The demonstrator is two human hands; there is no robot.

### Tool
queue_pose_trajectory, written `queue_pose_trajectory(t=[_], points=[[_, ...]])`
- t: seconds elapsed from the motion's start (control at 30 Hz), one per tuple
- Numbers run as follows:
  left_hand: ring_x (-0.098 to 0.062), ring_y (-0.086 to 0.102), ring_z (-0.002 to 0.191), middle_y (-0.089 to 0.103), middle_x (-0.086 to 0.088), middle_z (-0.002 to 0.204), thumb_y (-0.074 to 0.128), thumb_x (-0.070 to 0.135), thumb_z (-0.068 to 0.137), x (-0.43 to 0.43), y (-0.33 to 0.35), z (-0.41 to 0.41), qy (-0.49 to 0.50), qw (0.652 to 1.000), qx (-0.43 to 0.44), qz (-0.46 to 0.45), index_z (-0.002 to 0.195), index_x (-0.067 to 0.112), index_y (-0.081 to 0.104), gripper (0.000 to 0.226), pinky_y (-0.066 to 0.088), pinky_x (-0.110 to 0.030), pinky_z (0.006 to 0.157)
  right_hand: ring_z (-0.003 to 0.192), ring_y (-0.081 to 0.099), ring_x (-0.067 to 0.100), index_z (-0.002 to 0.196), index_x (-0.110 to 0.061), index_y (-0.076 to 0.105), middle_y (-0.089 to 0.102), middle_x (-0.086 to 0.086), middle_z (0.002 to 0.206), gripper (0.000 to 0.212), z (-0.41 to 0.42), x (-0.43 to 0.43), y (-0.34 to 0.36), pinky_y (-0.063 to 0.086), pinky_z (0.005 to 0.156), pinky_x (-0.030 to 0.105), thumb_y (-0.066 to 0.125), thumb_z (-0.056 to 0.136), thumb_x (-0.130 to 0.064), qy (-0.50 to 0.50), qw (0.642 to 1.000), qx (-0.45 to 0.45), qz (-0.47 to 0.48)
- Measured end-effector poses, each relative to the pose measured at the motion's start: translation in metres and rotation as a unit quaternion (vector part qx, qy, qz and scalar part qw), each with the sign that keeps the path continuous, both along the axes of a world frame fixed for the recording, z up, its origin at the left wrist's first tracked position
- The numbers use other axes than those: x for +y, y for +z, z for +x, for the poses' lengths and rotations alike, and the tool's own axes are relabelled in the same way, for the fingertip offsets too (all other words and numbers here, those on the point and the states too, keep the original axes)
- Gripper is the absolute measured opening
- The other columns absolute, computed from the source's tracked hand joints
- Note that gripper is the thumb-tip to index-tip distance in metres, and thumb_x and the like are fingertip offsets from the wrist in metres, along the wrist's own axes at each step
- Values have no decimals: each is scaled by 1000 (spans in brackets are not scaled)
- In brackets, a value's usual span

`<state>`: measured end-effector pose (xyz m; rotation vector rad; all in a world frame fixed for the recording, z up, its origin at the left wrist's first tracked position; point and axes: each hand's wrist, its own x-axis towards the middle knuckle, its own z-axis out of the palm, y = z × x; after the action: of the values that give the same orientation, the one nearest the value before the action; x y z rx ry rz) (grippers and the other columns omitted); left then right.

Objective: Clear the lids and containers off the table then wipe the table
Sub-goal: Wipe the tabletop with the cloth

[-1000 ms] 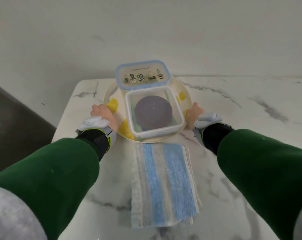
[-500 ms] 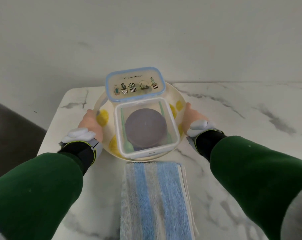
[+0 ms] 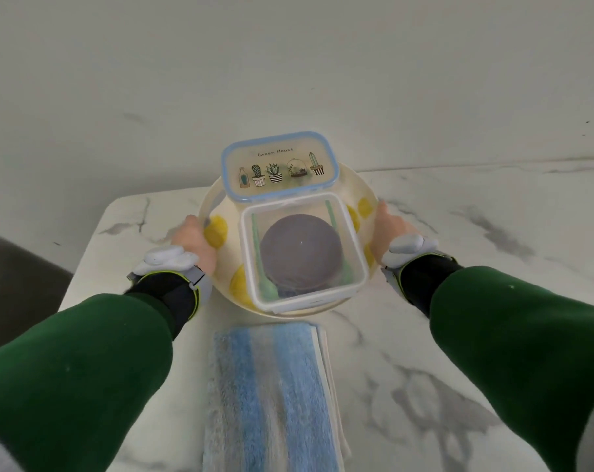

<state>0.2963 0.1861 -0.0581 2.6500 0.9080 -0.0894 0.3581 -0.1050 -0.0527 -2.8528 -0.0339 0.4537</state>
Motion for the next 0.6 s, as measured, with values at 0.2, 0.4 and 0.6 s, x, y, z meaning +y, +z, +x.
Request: queue_pose_trajectory(t=[0.2,0.4,0.6], points=[[-37,56,89,59,-27,106,44,8,95,-56,2,5,-36,998,-36,-36,109,-4,47,19,30,-32,68,70,51,23,133,-10,23,54,4,89,57,3,-60,7,28,51,23,52,83,-14,-15,999,11,-28],[-39,58,92,59,-26,110,43,-1,92,-125,-4,10,-60,997,-30,-40,115,-6,47,24,31,-31,70,81,52,26,121,-11,31,59,10,107,42,2,-128,7,34,69,33,51,84,-10,-42,997,23,-54],[-39,59,100,58,-26,111,43,-3,91,-184,-9,20,-57,997,-19,-44,116,-6,46,26,36,-34,73,84,56,29,123,-7,31,60,14,106,37,10,-183,8,37,70,33,48,89,-12,-32,998,29,-50]])
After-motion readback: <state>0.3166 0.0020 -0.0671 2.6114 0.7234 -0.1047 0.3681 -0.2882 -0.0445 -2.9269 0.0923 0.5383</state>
